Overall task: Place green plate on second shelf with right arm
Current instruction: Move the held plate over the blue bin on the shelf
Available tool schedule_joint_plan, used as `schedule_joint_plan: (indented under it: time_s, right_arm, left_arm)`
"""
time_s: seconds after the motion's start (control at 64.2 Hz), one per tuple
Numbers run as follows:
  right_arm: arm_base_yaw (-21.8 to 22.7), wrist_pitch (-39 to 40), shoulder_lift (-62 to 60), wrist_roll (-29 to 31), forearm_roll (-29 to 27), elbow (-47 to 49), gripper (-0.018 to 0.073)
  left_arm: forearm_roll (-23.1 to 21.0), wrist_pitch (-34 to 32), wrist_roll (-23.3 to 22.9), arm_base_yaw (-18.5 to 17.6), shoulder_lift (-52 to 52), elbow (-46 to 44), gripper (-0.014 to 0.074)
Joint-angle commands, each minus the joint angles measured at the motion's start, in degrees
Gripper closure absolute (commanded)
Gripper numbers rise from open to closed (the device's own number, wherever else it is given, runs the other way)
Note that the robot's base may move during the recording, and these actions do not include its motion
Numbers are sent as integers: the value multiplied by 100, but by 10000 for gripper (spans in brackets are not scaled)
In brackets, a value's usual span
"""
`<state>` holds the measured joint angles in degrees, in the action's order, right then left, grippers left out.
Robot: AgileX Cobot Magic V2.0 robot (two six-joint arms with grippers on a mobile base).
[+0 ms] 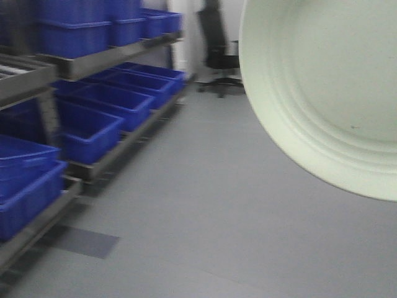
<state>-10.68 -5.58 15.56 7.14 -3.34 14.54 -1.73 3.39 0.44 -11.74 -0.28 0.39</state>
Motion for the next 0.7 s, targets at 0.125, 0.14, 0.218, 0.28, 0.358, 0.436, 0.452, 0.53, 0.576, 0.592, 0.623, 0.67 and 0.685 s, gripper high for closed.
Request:
schedule_joint_plan:
  time_s: [0.125, 0.14, 0.218, 0.28, 0.358, 0.436, 0.452, 0.53, 0.576, 0.592, 0.623, 0.67, 0.685]
  right_arm:
    - [20, 644, 40, -5, -47, 179, 501]
    - [20, 644, 40, -5, -47, 179, 501]
    - [20, 644, 40, -5, -47, 179, 501]
    - [20, 644, 40, -5, -47, 179, 501]
    - [20, 644, 40, -5, -47, 179, 501]
    - [20, 644, 40, -5, -47, 179, 501]
    - [20, 644, 40, -5, -47, 179, 501]
    - [20, 644, 40, -5, -47, 179, 501]
    - [20, 644, 40, -5, -47, 179, 501]
    - [20, 644, 40, -5, -47, 179, 501]
    - [20, 644, 40, -5, -47, 179, 501]
    - [20, 644, 40, -5, -47, 179, 501]
    - [20, 644, 40, -5, -47, 179, 501]
  left_arm:
    - [-53, -499, -44, -35, -84, 240, 466]
    - [-53, -499, -44, -35, -84, 240, 466]
    - [-53, -499, -44, -35, -84, 240, 466]
    - [-53, -499, -44, -35, -84, 240, 466]
    - [-53, -499, -44, -35, -84, 240, 466]
    - [-53, -499, -44, -35, -84, 240, 466]
    - [-53, -499, -44, -35, -84, 240, 466]
    - [-53, -499, -44, -35, -84, 240, 466]
    - [-53, -499, -44, -35, -84, 240, 466]
    - [-53, -499, -44, -35, -84, 240, 466]
    - [-53, -499, -44, -35, -84, 240, 466]
    - [-53, -499, -44, -35, -84, 240, 466]
    - [-53, -499, -44, -35, -84, 240, 466]
